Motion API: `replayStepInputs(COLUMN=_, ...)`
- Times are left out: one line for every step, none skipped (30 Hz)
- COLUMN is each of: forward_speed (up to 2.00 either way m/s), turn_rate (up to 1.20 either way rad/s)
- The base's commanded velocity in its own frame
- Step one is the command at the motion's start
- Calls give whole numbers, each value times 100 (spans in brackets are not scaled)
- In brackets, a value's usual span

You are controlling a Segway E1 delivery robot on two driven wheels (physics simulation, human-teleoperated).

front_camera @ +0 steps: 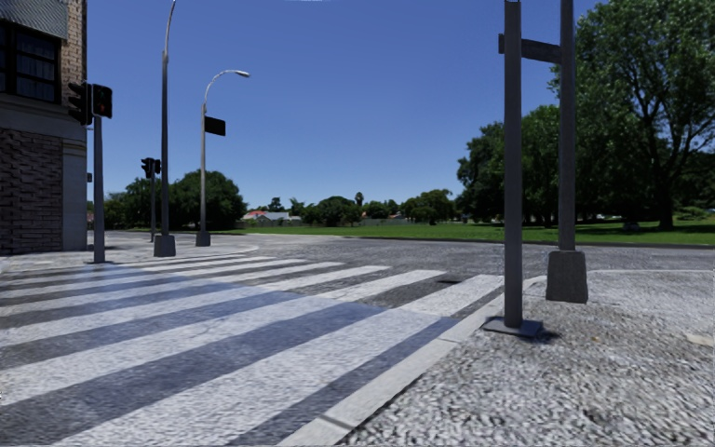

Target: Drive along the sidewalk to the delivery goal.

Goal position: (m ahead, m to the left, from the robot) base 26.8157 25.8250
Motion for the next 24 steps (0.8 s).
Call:
replayStepInputs(forward_speed=186, turn_rate=66)
replayStepInputs(forward_speed=186, turn_rate=66)
replayStepInputs(forward_speed=186, turn_rate=66)
replayStepInputs(forward_speed=186, turn_rate=66)
replayStepInputs(forward_speed=186, turn_rate=66)
replayStepInputs(forward_speed=186, turn_rate=66)
replayStepInputs(forward_speed=186, turn_rate=66)
replayStepInputs(forward_speed=186, turn_rate=66)
replayStepInputs(forward_speed=186, turn_rate=66)
replayStepInputs(forward_speed=186, turn_rate=66)
replayStepInputs(forward_speed=186, turn_rate=66)
replayStepInputs(forward_speed=186, turn_rate=66)
replayStepInputs(forward_speed=186, turn_rate=66)
replayStepInputs(forward_speed=186, turn_rate=66)
replayStepInputs(forward_speed=186, turn_rate=66)
replayStepInputs(forward_speed=186, turn_rate=66)
replayStepInputs(forward_speed=186, turn_rate=66)
replayStepInputs(forward_speed=186, turn_rate=66)
replayStepInputs(forward_speed=186, turn_rate=66)
replayStepInputs(forward_speed=186, turn_rate=66)
replayStepInputs(forward_speed=186, turn_rate=66)
replayStepInputs(forward_speed=186, turn_rate=66)
replayStepInputs(forward_speed=186, turn_rate=66)
replayStepInputs(forward_speed=186, turn_rate=66)
